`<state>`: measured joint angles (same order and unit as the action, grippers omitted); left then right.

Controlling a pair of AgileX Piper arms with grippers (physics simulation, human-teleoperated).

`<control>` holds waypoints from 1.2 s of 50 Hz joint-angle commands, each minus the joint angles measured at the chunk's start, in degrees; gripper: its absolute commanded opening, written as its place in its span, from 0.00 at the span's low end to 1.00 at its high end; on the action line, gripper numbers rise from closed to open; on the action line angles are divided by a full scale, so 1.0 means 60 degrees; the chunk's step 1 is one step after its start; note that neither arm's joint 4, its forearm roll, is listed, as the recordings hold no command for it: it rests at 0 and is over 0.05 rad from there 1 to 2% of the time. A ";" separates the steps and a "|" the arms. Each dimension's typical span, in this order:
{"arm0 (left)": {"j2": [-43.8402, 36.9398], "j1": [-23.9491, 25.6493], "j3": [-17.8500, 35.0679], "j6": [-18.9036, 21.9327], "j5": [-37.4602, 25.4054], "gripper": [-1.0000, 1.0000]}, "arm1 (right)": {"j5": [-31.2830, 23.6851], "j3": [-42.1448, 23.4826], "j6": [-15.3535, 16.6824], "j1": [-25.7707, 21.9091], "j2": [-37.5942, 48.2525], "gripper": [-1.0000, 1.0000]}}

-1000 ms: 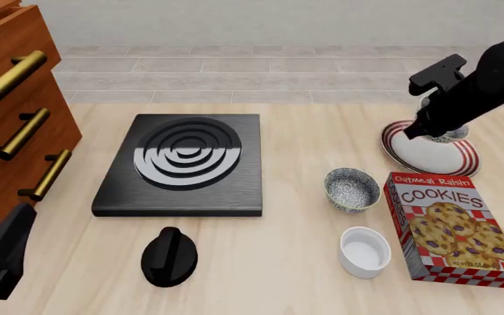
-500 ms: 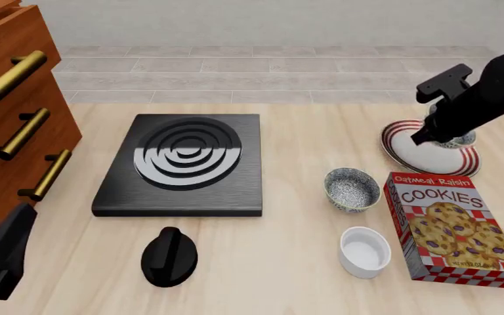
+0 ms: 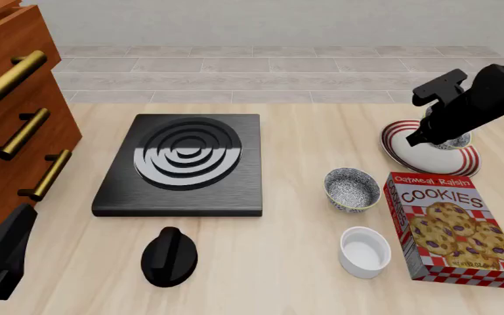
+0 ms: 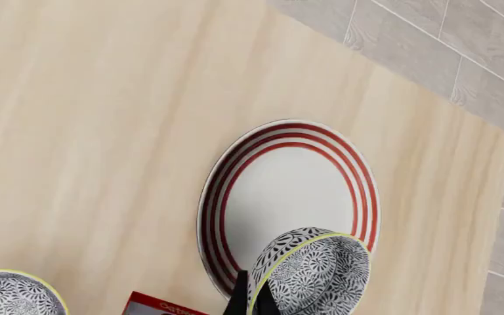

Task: Pick the akita bowl from table center and place it on the plate.

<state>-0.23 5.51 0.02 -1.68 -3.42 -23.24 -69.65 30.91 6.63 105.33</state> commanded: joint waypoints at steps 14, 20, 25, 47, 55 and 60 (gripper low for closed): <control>0.0009 -0.0019 -0.0002 0.0064 -0.0045 1.00 | 0.0494 -0.0245 -0.0275 0.0054 0.0665 0.00; -0.0043 0.0001 0.0005 0.0076 0.0001 1.00 | 0.0576 -0.0238 -0.0198 0.0158 0.0804 0.00; -0.0012 0.0013 0.0000 0.0087 -0.0027 1.00 | 0.0704 -0.0193 -0.0221 0.0219 0.0948 0.00; -0.0095 0.0033 0.0004 0.0130 0.0020 1.00 | 0.0577 -0.0420 -0.0130 0.0297 0.1227 0.00; -0.0109 0.0057 0.0006 0.0120 0.0039 1.00 | 0.0450 -0.0515 -0.0095 0.0267 0.1375 0.00; -0.0086 0.0054 0.0005 0.0104 0.0028 1.00 | 0.0444 -0.0471 -0.0068 0.0282 0.1471 0.00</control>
<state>-0.74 5.78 0.04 -1.00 -3.31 -20.21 -72.04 30.50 8.29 113.35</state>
